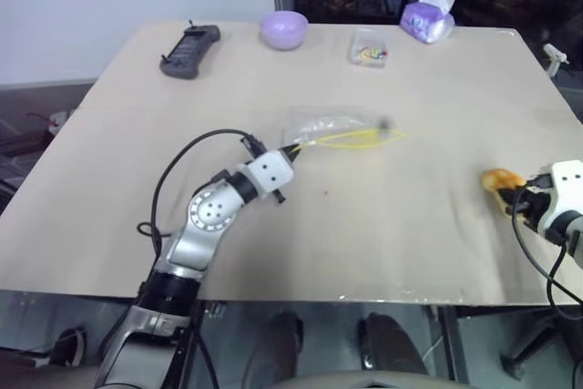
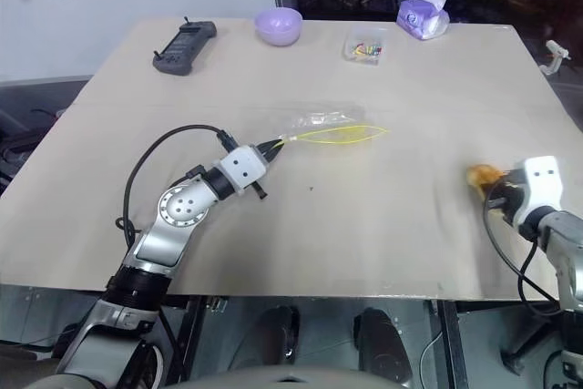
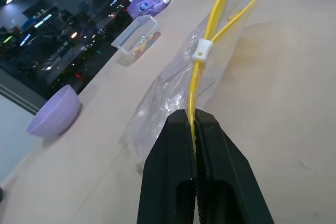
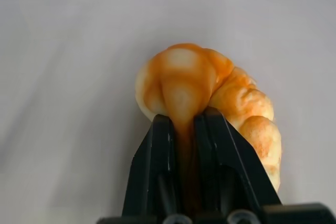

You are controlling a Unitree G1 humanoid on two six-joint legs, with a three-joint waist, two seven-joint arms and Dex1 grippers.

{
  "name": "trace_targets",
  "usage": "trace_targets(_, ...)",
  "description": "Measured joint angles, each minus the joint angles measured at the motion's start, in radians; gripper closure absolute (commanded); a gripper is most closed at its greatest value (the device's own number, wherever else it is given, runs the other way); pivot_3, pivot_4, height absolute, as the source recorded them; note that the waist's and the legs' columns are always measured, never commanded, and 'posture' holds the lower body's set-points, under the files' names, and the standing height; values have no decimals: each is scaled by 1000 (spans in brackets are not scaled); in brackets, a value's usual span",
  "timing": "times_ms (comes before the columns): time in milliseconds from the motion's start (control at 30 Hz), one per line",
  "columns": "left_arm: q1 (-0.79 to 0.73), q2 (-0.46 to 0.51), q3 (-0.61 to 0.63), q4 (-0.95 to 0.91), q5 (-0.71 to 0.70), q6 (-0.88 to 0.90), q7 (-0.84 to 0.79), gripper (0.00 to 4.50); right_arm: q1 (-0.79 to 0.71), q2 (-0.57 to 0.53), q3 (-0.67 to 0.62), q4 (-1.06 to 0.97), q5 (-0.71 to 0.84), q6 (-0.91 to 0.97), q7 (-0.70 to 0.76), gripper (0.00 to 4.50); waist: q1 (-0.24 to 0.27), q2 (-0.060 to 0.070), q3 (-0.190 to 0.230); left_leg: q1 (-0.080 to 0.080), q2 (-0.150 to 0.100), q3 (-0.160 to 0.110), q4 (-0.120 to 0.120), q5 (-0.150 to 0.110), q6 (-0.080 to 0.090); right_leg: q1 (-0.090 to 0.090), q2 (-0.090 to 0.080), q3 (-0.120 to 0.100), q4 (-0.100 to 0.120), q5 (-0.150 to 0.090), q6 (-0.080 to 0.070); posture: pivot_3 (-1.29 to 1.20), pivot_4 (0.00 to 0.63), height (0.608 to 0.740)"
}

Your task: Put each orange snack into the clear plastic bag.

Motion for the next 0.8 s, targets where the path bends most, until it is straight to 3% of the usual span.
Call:
trace_targets(267, -12, -5, -12, 0, 15, -3, 0, 4500, -216, -61, 107, -267, 200, 103, 166, 4492, 0, 1, 1, -2, 0, -2, 0, 0, 0, 0, 0, -2, -3, 0, 0, 0, 150, 740)
trace_targets(500, -28, -21, -19, 2, 27, -5, 0, 4500, -344, -71, 255, -240, 194, 101, 250, 4492, 3, 1, 1, -3, -1, -2, -1, 0, 0, 0, -1, -2, -6, 0, 0, 0, 150, 740)
trace_targets(800, -26, -23, -23, 2, 31, -15, -8, 4500, -431, -2, 370, -73, 94, 28, 268, 4492, 2, 2, 2, -4, 0, -2, -3, 0, 0, -1, -1, -3, -9, 0, 0, 0, 150, 740)
